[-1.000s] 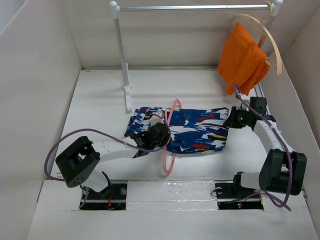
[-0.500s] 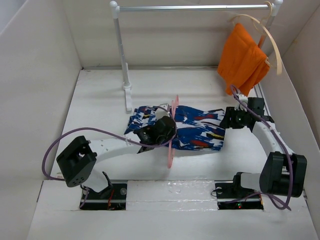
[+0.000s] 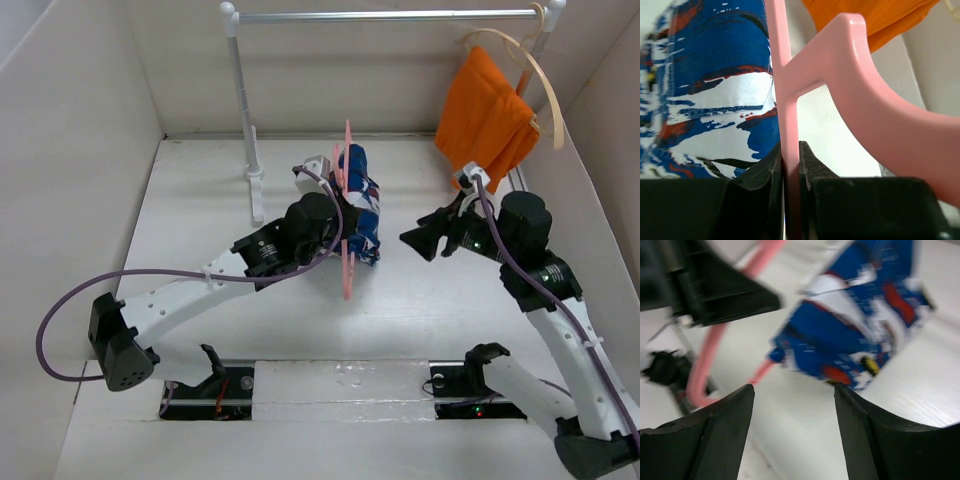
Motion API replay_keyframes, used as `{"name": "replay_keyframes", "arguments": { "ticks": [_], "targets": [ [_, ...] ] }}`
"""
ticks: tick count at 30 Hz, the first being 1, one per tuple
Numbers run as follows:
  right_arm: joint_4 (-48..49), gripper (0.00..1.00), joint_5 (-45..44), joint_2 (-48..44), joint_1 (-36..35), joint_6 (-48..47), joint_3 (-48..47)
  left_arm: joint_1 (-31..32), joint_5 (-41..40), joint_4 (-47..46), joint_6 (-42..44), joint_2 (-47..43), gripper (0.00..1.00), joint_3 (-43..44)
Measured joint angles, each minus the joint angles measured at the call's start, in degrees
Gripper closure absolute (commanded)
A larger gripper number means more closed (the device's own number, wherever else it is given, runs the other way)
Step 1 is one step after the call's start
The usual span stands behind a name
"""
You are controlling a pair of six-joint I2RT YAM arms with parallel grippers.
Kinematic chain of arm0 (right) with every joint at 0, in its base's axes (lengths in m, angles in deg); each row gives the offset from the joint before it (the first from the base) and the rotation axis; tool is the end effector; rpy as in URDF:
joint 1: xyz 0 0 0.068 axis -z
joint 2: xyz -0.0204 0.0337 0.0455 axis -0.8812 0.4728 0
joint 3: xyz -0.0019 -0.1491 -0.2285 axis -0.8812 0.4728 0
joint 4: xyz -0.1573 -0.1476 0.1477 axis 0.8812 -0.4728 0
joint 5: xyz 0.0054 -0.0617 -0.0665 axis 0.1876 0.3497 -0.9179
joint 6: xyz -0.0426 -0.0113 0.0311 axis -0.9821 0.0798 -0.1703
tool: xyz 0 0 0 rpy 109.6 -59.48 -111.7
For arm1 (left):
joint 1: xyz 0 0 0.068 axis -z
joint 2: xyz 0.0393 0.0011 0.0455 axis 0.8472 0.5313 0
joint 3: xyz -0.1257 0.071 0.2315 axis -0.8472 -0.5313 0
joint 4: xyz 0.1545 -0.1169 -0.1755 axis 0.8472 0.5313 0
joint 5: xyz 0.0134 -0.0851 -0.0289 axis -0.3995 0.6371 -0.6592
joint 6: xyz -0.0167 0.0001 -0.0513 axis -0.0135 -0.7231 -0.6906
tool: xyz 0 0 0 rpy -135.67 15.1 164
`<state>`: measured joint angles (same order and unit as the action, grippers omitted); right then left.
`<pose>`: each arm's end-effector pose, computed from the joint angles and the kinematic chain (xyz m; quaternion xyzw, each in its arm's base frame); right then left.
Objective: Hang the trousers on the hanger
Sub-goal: Place the trousers on the hanger, then place the hanger at the clothesline.
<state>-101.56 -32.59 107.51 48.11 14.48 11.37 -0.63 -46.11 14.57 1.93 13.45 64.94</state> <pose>0.1603 0.0584 0.3855 -0.2101 0.7618 0.3194 0.5230 0.1764 -0.2491 0.3787 -0.0269 0.7706 -0.3745 0.5150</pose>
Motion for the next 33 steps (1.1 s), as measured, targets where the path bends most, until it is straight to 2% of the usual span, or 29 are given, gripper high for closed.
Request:
{"name": "replay_keyframes", "arguments": {
  "ticks": [5, 11, 15, 21, 29, 30, 31, 32, 33],
  "targets": [
    [2.82, 0.25, -1.97, 1.03, -17.07, 7.82, -1.22, 0.0, -0.74, 0.0, 3.45, 0.24, 1.0, 3.23],
    [11.28, 0.24, -6.4, 5.27, -30.27, 16.15, 0.02, 0.0, 0.02, 0.0, 4.5, 2.25, 1.0, 3.93],
    [15.52, 0.26, -10.03, 8.83, -33.81, 18.97, 0.33, 0.04, 0.81, 0.17, 4.74, 3.02, 1.0, 3.93],
    [15.8, 0.28, -18.21, 10.6, -36.02, 21.24, 0.35, -0.13, 0.83, 0.85, 4.87, 3.02, 1.0, 3.93],
    [17.0, 0.32, -24.74, 11.61, -36.26, 22.67, 3.39, -0.11, 1.18, 0.94, 4.07, 2.64, 1.0, 3.93],
    [17.07, 0.35, -24.96, 12.52, -36.26, 22.82, 3.74, -0.11, 1.38, 0.96, 3.93, 2.58, 1.0, 3.93],
    [17.29, 0.46, -25.03, 13.62, -36.26, 23.28, 3.82, -0.11, 1.38, 1.27, 3.98, 2.56, 1.0, 3.93],
    [18.05, 0.7, -24.55, 14.62, -36.26, 23.65, 3.82, -0.11, 1.38, 1.55, 3.93, 2.56, 1.0, 3.93],
    [19.1, 0.76, -23.54, 15.32, -36.54, 23.96, 3.82, -0.17, 1.33, 1.97, 3.96, 2.58, 1.0, 3.93]
  ]
}}
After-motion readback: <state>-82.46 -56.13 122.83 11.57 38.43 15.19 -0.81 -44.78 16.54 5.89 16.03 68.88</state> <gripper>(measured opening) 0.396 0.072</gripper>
